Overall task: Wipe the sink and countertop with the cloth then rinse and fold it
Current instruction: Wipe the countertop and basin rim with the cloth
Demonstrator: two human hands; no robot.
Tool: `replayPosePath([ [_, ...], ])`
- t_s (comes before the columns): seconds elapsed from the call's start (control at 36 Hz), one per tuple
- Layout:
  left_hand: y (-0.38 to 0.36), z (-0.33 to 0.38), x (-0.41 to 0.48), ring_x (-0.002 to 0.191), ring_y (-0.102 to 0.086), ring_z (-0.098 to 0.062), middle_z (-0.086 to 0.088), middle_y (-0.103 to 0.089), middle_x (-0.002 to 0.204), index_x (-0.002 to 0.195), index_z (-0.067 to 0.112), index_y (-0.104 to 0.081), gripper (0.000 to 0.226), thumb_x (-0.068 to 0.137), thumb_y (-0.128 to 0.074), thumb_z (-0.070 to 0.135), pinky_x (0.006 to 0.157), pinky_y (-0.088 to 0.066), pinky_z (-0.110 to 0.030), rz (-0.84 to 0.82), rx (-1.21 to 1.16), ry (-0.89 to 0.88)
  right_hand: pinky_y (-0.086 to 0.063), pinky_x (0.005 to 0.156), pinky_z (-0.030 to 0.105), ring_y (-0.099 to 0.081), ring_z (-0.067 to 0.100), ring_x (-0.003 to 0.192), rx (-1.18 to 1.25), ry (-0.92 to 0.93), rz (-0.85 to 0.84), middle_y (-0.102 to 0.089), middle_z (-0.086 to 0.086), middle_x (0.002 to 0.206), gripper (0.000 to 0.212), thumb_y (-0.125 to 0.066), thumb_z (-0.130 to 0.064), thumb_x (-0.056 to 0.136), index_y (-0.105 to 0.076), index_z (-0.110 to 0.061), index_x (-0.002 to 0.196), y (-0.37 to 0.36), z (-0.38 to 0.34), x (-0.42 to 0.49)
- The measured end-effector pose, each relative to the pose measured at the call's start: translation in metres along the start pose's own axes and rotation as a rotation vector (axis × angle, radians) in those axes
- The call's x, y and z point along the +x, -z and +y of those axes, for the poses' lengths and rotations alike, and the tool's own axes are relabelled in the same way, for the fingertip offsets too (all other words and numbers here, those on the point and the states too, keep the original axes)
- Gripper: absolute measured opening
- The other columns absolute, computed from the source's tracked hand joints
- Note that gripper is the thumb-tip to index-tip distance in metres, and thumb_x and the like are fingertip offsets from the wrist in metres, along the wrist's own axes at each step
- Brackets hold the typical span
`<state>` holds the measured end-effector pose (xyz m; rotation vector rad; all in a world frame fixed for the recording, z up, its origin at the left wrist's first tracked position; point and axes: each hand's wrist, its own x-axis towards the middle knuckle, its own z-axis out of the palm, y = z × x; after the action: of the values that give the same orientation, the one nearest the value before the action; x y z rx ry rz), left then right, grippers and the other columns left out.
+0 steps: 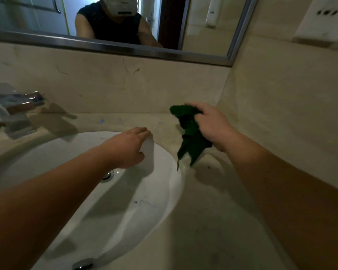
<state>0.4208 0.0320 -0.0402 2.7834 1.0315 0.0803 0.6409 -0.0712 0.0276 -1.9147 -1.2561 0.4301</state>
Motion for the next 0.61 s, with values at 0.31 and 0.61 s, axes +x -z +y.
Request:
replayPosePath([
  [0.31, -0.023, 0.034, 0.003, 0.158, -0.024, -0.019, 0.007, -0.007, 0.177, 0.168, 0.029, -0.016, 0.088, 0.094, -0.061, 0.018, 0.123, -0.027, -0.034, -0.067, -0.033, -0.120, -0.019, 0.118, 0.024, -0.024, 0.022, 0.155, -0.510, -0.260, -0.097, -0.022, 0.000, 0.171, 0.060, -0.032, -0.004, 0.105, -0.031, -0.023, 0.162, 0.045, 0.101, -0.079],
  [0.61, -0.020, 0.024, -0.001, 0.158, -0.020, -0.020, 0.004, -0.020, 0.174, 0.166, 0.030, -0.021, 0.088, 0.090, -0.062, 0.013, 0.125, -0.029, -0.038, -0.025, -0.022, -0.131, -0.027, 0.116, 0.036, -0.036, 0.032, 0.144, -0.486, -0.120, -0.100, -0.039, 0.015, 0.159, 0.056, -0.044, 0.004, 0.095, -0.042, -0.007, 0.150, -0.034, 0.042, -0.090],
])
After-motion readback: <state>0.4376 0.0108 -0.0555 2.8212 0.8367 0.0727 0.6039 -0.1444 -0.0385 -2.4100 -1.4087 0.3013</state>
